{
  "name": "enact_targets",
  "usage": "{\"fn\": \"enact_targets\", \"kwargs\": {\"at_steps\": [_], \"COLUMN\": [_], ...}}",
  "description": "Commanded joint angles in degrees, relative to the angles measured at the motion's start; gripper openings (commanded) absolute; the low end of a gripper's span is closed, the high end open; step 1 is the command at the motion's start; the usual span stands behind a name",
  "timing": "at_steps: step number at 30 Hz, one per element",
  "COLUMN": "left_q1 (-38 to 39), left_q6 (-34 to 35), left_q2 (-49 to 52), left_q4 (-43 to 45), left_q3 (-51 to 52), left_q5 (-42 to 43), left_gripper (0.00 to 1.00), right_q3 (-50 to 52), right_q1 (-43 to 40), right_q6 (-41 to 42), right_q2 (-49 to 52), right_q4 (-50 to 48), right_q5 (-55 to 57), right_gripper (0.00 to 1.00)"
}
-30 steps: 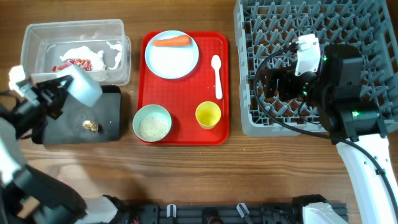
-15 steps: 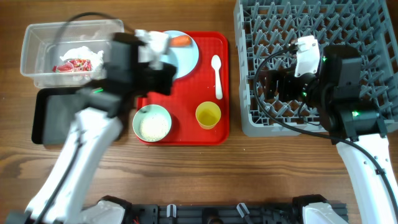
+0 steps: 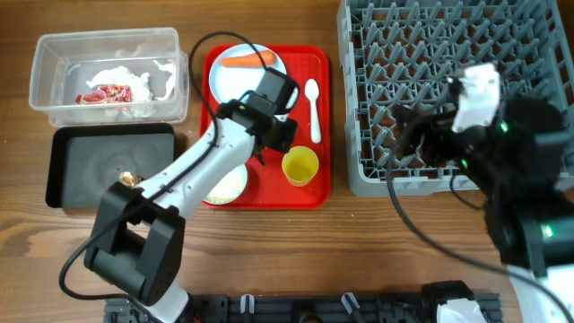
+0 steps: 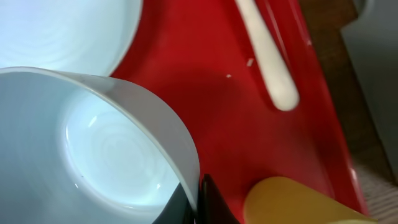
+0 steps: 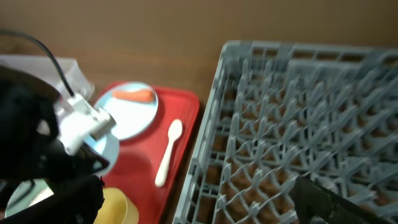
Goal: Sort waste into correct bins and load items into the dishwasher rack
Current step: 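Return the blue bowl to the red tray with the left gripper, then grasp the green bowl of rice with the left gripper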
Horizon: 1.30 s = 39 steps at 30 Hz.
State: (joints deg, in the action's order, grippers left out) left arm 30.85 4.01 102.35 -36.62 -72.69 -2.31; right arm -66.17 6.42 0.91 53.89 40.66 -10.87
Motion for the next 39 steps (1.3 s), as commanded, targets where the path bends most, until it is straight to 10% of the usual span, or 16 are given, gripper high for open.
{"fn": "enact_targets", "kwargs": {"at_steps": [1, 7, 12, 26, 34, 39], "left_q1": [0.7, 0.5, 0.5, -1.1, -1.1, -1.1], "left_q6": [0.8, 1.0, 4.5, 20.1, 18.7, 18.7], "left_q2": [3.5, 6.1, 2.3, -11.4, -11.4, -11.1], "left_q4": [0.7, 1.8, -0.6, -29.5, -13.0, -2.3], "left_q3": [-0.1, -0.1, -2.8, -1.3, 16.2, 23.0], "left_q5": [-0.9, -3.8, -3.8, -3.4, -1.2, -1.2], "left_gripper": [0.08, 0.49, 0.6, 0.57, 0.56, 0.36], "right_q3": [-1.3, -1.3, -1.3, -1.3, -1.3, -1.3], "right_q1": [-0.3, -0.3, -0.3, -0.3, -0.3, -0.3], "right_q6": [0.8, 0.7, 0.7, 0.6, 0.6, 0.6], "right_q2": [-4.7, -7.2, -7.3, -7.3, -7.3, -7.2], "right_q4": [-0.8, -0.5, -0.7, 1.0, 1.4, 1.4], "right_q5": [2.1, 2.1, 1.9, -1.2, -1.2, -1.2], "right_gripper": [1.0, 1.0, 1.0, 1.0, 1.0, 1.0]}}
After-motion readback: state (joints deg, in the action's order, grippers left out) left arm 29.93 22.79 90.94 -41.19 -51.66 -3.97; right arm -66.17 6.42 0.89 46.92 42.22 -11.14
